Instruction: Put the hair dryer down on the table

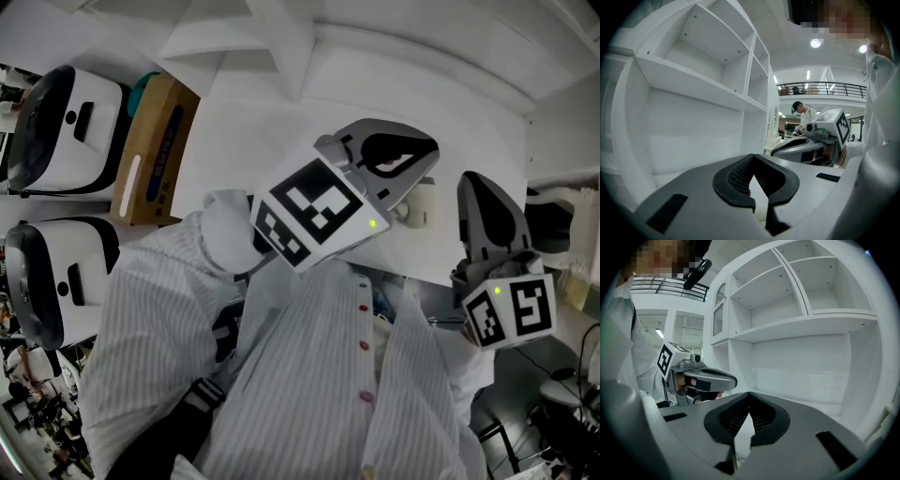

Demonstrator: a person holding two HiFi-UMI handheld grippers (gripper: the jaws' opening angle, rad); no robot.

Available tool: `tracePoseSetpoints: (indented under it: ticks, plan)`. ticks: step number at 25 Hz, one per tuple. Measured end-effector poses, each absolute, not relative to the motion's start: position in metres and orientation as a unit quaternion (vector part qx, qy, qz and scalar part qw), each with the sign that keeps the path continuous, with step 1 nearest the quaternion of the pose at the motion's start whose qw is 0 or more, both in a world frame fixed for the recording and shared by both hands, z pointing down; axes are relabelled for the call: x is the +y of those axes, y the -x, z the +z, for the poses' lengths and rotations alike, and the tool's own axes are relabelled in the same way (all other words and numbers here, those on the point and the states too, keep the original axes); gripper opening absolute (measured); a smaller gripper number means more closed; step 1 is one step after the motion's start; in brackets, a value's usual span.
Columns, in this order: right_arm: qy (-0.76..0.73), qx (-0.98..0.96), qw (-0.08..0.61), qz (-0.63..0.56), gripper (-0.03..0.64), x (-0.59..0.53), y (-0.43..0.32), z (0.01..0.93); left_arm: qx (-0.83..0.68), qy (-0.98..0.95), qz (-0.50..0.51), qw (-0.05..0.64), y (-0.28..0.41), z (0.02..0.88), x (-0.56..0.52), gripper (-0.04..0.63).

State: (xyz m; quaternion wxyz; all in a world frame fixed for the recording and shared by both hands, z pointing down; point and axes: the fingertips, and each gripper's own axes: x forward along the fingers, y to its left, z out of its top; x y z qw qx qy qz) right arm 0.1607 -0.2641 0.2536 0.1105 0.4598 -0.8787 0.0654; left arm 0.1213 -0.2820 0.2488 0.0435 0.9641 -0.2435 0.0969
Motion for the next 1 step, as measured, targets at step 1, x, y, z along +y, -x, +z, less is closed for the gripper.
tracePoseSetpoints:
  ticks: [1]
  plan:
    - [-0.46,-0.879,0.109,0.065,0.011,-0.2649,-0.1593,0.2532,-0.242,-0.964,0.1,0.041,-0.1203,0.2489,-0.2829,0.009]
